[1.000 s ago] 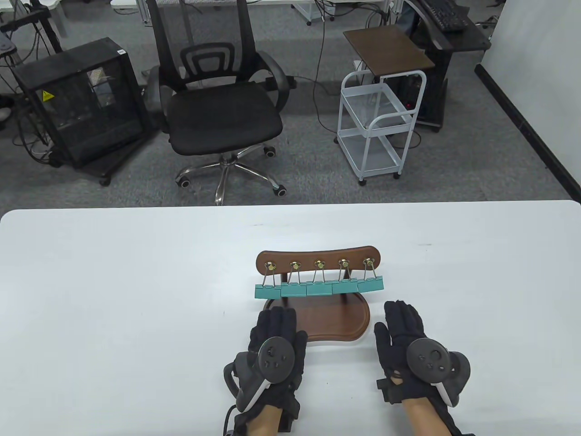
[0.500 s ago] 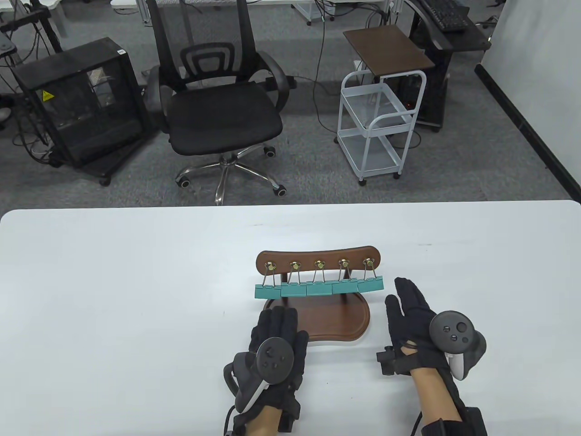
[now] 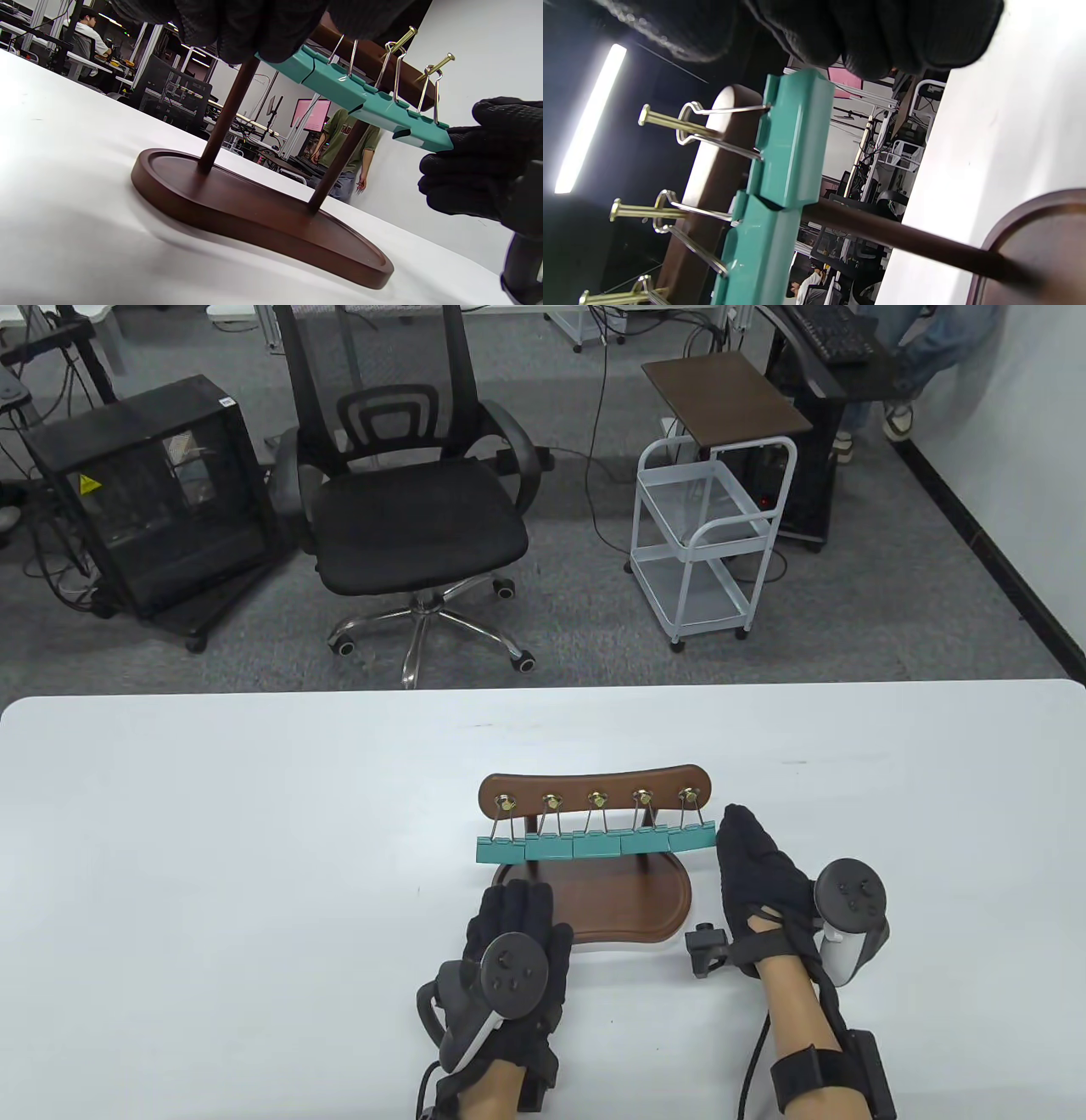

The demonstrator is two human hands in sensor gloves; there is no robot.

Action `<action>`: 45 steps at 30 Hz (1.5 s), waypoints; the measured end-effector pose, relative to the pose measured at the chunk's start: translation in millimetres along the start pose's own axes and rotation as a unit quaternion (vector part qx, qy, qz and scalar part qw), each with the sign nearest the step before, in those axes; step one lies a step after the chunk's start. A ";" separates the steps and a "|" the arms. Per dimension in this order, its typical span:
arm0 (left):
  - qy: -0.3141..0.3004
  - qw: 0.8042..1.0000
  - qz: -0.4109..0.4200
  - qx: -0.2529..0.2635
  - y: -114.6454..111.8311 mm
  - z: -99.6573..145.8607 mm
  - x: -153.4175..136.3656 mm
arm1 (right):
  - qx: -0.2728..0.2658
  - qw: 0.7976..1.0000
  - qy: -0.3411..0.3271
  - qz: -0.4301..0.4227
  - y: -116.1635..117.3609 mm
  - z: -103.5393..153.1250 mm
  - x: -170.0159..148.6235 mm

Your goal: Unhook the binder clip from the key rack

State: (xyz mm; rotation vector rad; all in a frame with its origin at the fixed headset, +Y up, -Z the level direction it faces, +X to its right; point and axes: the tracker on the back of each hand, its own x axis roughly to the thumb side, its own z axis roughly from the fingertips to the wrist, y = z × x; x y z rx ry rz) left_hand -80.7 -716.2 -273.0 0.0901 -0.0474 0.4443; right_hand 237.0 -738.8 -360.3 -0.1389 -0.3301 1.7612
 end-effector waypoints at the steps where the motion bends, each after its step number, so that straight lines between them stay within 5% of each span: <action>1: 0.000 1.000 -0.001 0.000 0.1 0.1 0.0 | 0.002 1.000 0.002 -0.002 0.6 -0.7 -0.6; 14: 0.002 1.000 -0.004 0.001 1.0 0.1 -0.8 | 0.068 0.996 0.051 -0.028 11.5 -6.2 -6.9; 45: 0.003 1.000 -0.003 0.003 1.7 0.1 -1.3 | 0.055 0.995 0.033 -0.077 1.5 -8.2 -4.0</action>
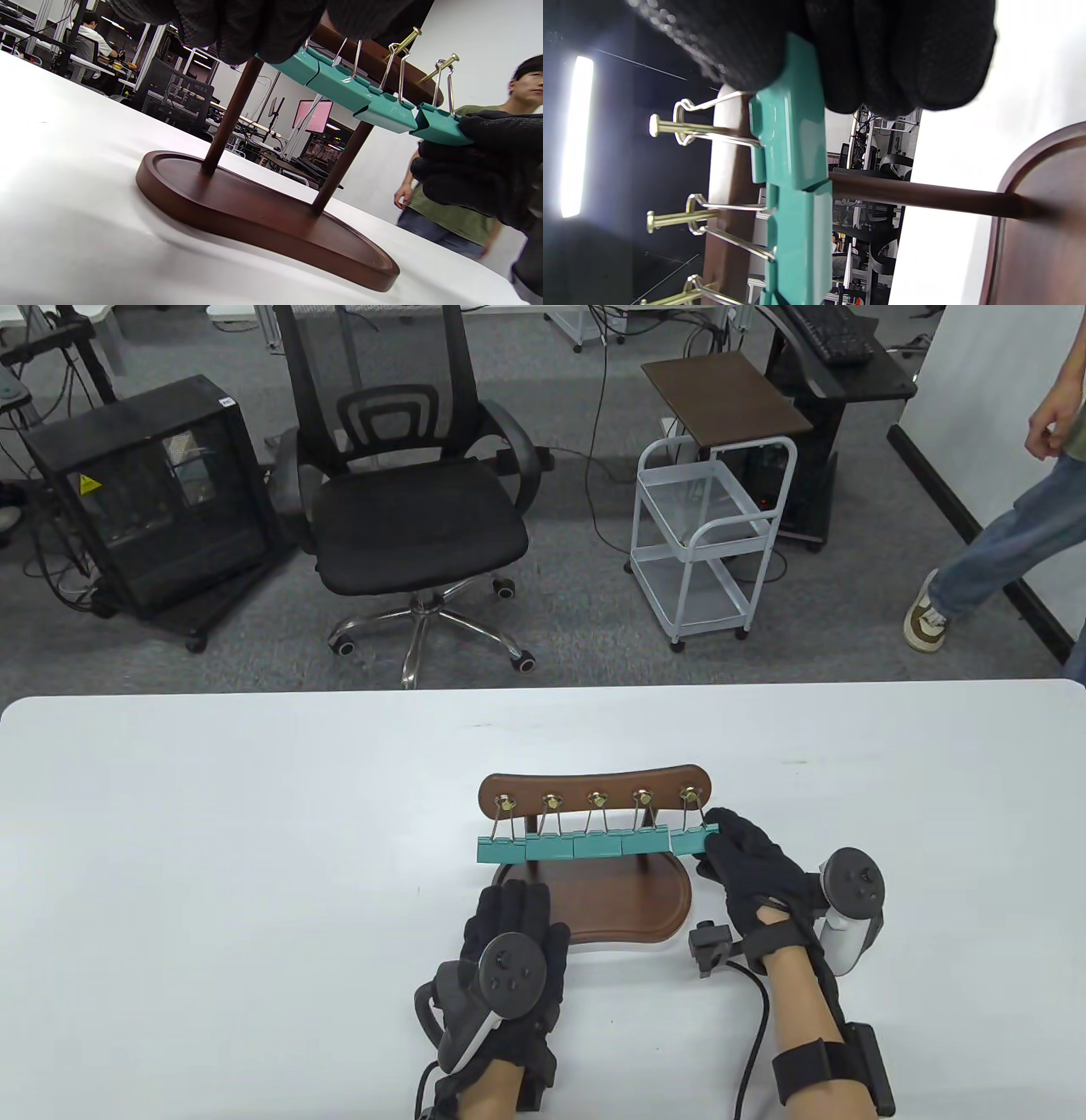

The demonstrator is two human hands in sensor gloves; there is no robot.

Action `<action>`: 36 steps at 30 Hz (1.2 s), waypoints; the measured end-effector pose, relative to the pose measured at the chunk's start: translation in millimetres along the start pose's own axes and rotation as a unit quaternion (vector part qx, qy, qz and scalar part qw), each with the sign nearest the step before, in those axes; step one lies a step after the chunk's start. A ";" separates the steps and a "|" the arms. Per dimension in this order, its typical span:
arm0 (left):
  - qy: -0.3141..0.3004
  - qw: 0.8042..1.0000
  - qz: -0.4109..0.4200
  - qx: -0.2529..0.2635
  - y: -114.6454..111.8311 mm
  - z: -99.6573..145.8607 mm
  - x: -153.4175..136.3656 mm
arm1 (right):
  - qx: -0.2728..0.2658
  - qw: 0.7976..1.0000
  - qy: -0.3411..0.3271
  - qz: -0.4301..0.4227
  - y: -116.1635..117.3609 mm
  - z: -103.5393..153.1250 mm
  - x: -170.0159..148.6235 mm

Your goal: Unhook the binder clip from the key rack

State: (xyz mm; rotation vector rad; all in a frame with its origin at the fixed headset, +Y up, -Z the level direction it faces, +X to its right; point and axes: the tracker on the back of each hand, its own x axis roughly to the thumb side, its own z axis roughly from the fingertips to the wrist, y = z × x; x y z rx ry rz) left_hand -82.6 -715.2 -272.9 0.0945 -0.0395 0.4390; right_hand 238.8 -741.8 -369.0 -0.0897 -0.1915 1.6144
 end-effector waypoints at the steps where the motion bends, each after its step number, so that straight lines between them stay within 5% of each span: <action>1: 0.000 1.000 0.000 0.000 0.0 0.0 0.0 | 0.000 1.000 -0.001 -0.003 0.1 0.1 0.2; 25: 0.001 1.000 0.001 0.003 0.8 0.0 0.3 | 0.027 0.999 -0.008 -0.036 -10.1 13.7 10.9; 36: -0.001 1.000 -0.002 0.008 1.5 0.9 0.7 | 0.044 0.999 -0.018 -0.015 -38.5 38.2 23.1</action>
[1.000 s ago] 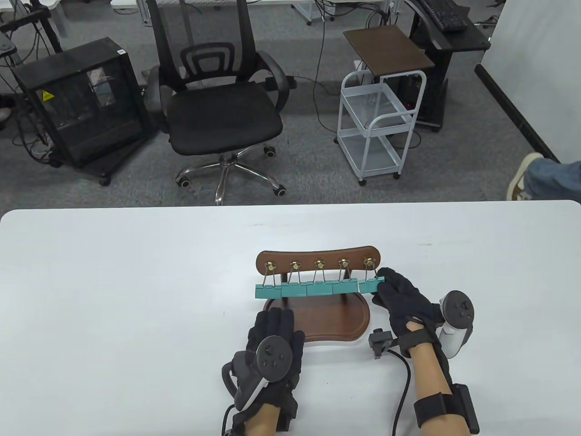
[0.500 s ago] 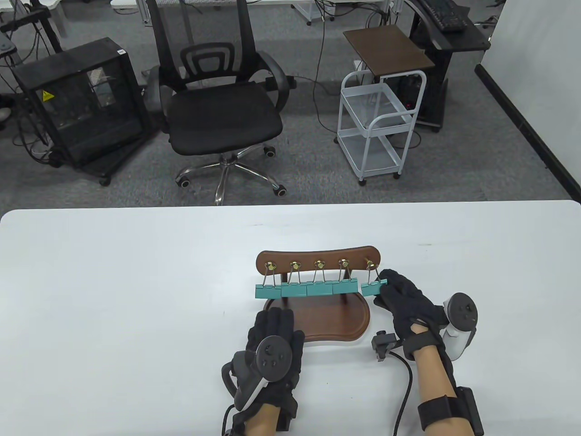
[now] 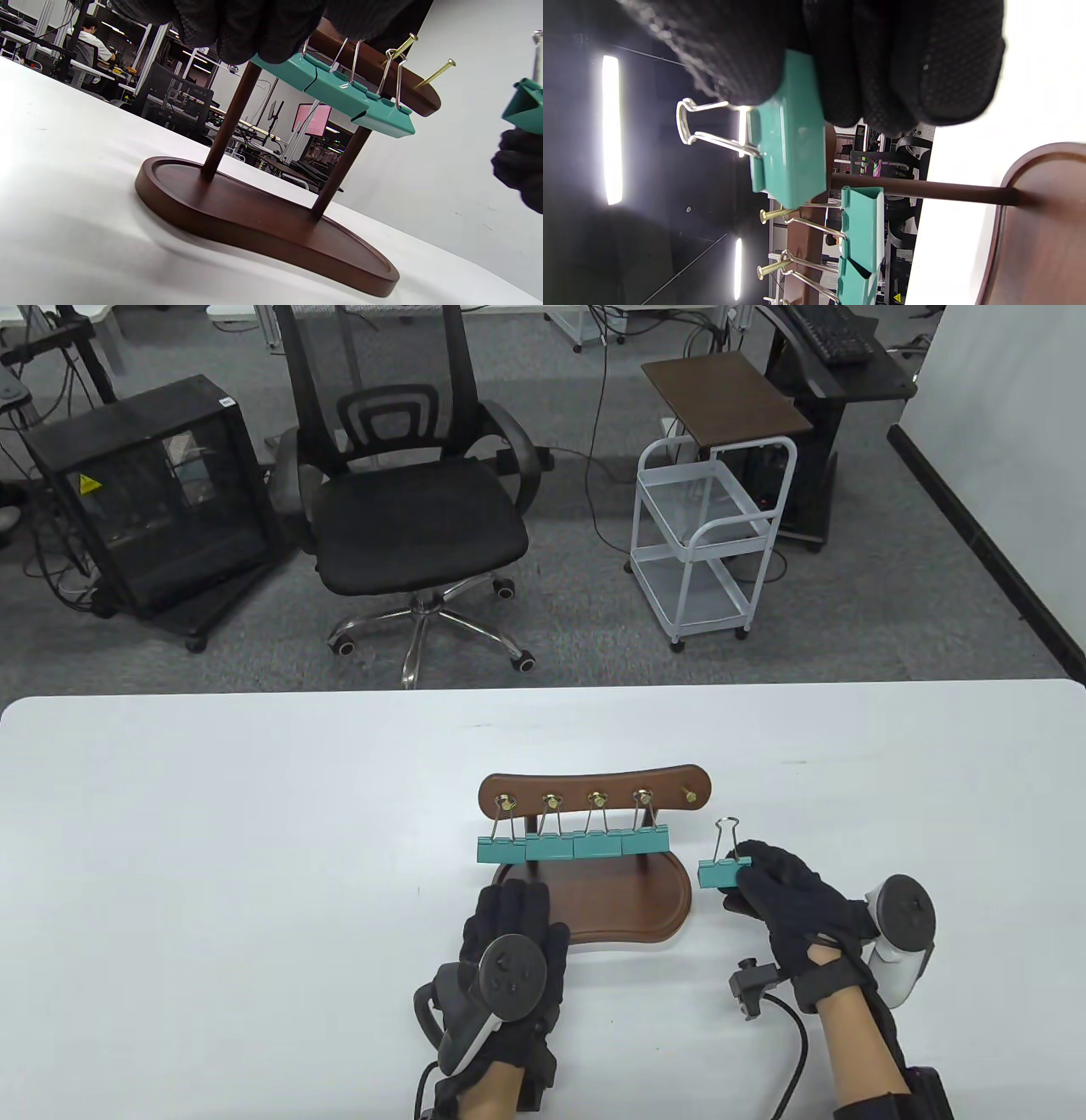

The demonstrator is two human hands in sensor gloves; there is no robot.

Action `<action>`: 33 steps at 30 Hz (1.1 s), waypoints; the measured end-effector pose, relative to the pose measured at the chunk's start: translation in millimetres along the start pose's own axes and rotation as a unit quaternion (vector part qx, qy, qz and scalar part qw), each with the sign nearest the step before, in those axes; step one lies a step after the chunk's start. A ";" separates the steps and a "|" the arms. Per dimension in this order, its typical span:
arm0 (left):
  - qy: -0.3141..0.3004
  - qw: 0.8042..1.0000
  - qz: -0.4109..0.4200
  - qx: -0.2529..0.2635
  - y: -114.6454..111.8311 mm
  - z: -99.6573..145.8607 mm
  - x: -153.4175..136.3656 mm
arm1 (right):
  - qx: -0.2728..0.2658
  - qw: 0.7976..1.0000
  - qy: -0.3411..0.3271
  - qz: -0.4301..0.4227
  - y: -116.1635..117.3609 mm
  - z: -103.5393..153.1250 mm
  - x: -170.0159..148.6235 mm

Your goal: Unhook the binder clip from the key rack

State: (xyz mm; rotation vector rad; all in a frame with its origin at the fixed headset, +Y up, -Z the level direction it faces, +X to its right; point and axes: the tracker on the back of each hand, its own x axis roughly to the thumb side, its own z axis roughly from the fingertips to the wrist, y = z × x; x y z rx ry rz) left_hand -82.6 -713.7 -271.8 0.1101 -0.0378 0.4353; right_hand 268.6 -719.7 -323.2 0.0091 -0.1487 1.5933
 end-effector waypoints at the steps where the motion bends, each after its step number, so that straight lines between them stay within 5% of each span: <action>1: 0.000 1.000 0.000 0.000 0.0 0.1 0.0 | 0.000 1.000 0.000 0.001 -1.7 1.6 -0.1; 10: 0.000 1.000 -0.003 0.002 0.3 1.0 -0.4 | -0.009 1.000 0.007 0.017 -7.3 10.7 -10.2; 16: 0.001 1.000 -0.002 0.001 0.4 1.2 -1.0 | 0.003 0.992 0.032 0.119 -7.0 12.4 -9.1; 33: 0.001 1.000 -0.001 0.002 1.5 1.4 -1.6 | 0.052 0.891 0.174 0.417 2.8 14.7 -22.5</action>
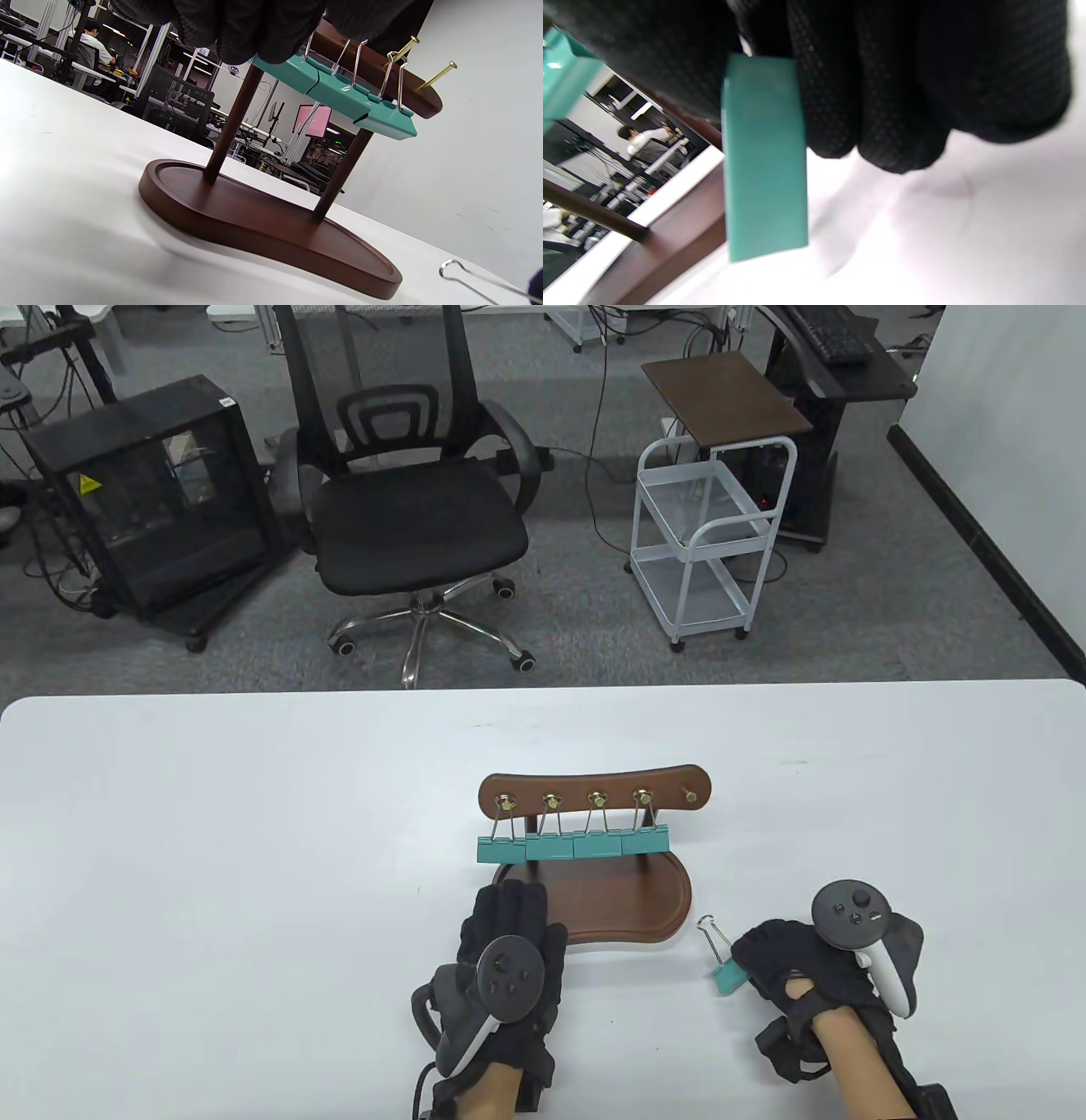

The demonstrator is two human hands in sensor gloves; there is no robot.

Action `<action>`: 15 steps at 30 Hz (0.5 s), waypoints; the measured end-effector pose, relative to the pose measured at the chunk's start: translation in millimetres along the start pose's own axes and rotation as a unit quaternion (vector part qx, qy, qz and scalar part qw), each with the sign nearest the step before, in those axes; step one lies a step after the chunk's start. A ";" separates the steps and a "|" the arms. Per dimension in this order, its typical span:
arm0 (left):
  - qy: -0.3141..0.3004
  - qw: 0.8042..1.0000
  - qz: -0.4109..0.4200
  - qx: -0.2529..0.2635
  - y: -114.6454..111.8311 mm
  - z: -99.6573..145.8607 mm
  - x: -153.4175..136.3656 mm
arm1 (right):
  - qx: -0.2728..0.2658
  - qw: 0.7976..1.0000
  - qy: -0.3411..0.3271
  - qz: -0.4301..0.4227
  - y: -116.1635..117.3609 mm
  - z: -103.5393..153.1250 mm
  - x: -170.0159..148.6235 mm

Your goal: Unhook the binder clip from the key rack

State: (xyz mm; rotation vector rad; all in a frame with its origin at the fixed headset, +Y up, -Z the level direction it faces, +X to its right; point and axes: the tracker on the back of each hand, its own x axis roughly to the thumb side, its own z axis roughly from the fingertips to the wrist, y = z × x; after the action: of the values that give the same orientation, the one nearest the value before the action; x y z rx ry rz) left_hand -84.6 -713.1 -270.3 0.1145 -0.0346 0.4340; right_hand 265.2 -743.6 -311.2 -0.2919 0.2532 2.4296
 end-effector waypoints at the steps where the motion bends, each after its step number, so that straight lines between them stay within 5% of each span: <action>1: 0.000 1.000 0.001 0.000 0.0 0.0 -0.1 | 0.002 1.000 0.006 0.011 1.5 -0.1 0.3; 15: 0.000 1.000 -0.004 -0.001 0.0 0.1 -0.3 | 0.010 0.997 0.034 0.066 12.5 -1.8 5.1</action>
State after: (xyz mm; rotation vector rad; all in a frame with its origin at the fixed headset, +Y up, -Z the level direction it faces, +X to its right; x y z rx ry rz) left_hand -84.9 -713.2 -270.2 0.1119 -0.0344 0.4267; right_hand 253.6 -750.5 -313.0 -0.3598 0.3361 2.5494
